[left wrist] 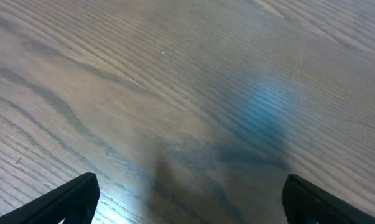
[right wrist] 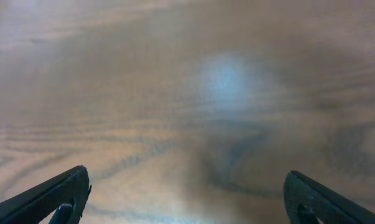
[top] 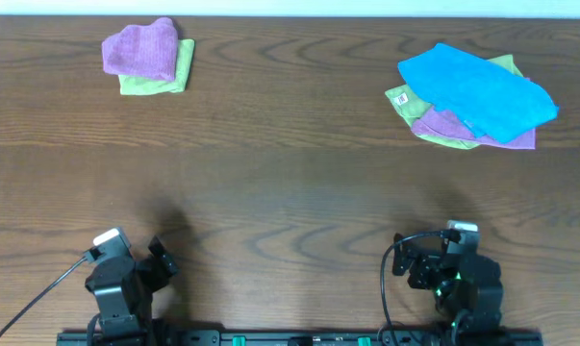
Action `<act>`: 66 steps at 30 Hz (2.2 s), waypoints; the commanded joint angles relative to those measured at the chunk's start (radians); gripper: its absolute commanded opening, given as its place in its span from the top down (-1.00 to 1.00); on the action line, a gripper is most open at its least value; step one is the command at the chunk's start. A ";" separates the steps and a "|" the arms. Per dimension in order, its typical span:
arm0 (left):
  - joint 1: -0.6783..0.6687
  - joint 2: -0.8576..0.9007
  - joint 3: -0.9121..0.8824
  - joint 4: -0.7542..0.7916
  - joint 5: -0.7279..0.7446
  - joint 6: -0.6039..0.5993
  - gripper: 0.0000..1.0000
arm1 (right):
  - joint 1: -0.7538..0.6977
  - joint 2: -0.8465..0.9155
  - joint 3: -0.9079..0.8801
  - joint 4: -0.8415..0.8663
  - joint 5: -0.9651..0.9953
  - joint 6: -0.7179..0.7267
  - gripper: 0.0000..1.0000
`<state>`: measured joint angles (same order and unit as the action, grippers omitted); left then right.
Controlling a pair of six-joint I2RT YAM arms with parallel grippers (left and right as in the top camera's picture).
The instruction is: Fold the cloth
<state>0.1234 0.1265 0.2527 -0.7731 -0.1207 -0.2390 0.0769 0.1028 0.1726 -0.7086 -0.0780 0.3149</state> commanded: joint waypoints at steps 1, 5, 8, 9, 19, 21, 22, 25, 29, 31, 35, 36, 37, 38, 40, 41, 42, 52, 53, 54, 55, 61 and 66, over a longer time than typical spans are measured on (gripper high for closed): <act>0.000 -0.014 -0.004 0.015 -0.022 -0.004 -0.90 | -0.006 -0.066 -0.011 0.003 0.003 0.014 -0.99; 0.000 -0.033 -0.004 0.023 -0.022 -0.004 -0.90 | -0.005 -0.098 -0.012 0.010 0.003 0.014 -0.98; 0.000 -0.063 -0.004 0.023 -0.022 -0.004 -0.90 | -0.006 -0.098 -0.012 0.012 0.003 0.014 -0.98; 0.000 -0.069 -0.005 0.023 -0.022 -0.004 -0.90 | -0.006 -0.098 -0.012 0.012 0.003 0.014 -0.99; -0.030 -0.123 -0.089 0.063 -0.018 -0.004 -0.90 | -0.006 -0.098 -0.012 0.010 0.003 0.014 -0.99; -0.041 -0.123 -0.089 0.068 -0.019 -0.004 -0.90 | -0.006 -0.098 -0.012 0.010 0.003 0.014 -0.98; -0.045 -0.123 -0.089 0.068 -0.018 -0.004 -0.90 | -0.006 -0.098 -0.012 0.010 0.003 0.014 -0.99; -0.053 -0.123 -0.089 0.067 -0.018 -0.004 -0.90 | -0.006 -0.098 -0.012 0.010 0.003 0.014 -0.99; -0.053 -0.123 -0.089 0.048 -0.017 -0.004 -0.90 | -0.006 -0.098 -0.012 0.010 0.003 0.014 -0.99; -0.052 -0.122 -0.089 0.037 -0.017 -0.004 -0.90 | -0.006 -0.098 -0.012 0.009 0.003 0.014 -0.98; -0.052 -0.122 -0.089 0.036 -0.017 -0.004 -0.90 | -0.006 -0.098 -0.012 0.008 0.003 0.014 -0.99; -0.052 -0.122 -0.089 0.036 -0.017 -0.004 -0.90 | -0.006 -0.098 -0.012 0.008 0.003 0.014 -0.99; -0.052 -0.121 -0.089 0.036 -0.017 -0.004 -0.90 | -0.006 -0.098 -0.012 0.000 0.003 0.014 -0.99; -0.052 -0.121 -0.089 0.036 -0.017 -0.004 -0.90 | -0.006 -0.098 -0.012 -0.010 0.003 0.014 -0.99; -0.052 -0.121 -0.089 0.035 -0.017 -0.004 -0.90 | -0.006 -0.098 -0.012 -0.013 0.003 0.014 -0.99; -0.052 -0.121 -0.089 0.032 -0.017 -0.004 -0.90 | -0.006 -0.098 -0.012 -0.013 0.003 0.014 -0.98; -0.052 -0.121 -0.089 0.028 -0.017 -0.004 -0.90 | -0.006 -0.098 -0.012 -0.013 0.003 0.014 -0.99; -0.052 -0.120 -0.088 0.030 -0.017 -0.004 -0.90 | -0.006 -0.098 -0.012 -0.013 0.003 0.014 -0.99; -0.052 -0.120 -0.088 0.030 -0.017 -0.004 -0.90 | -0.006 -0.098 -0.012 -0.013 0.003 0.014 -0.98; -0.052 -0.120 -0.088 0.030 -0.017 -0.004 -0.90 | -0.006 -0.098 -0.012 -0.013 0.003 0.014 -0.99; -0.052 -0.120 -0.088 0.030 -0.017 -0.004 -0.90 | -0.006 -0.098 -0.012 -0.013 0.003 0.014 -0.98; -0.052 -0.120 -0.088 0.030 -0.017 -0.004 -0.90 | -0.006 -0.098 -0.012 -0.013 0.003 0.014 -0.99; -0.052 -0.120 -0.088 0.030 -0.017 -0.004 -0.90 | -0.006 -0.098 -0.012 -0.013 0.003 0.014 -0.99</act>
<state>0.0765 0.0109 0.1761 -0.7208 -0.1349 -0.2390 0.0769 0.0128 0.1726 -0.7174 -0.0780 0.3149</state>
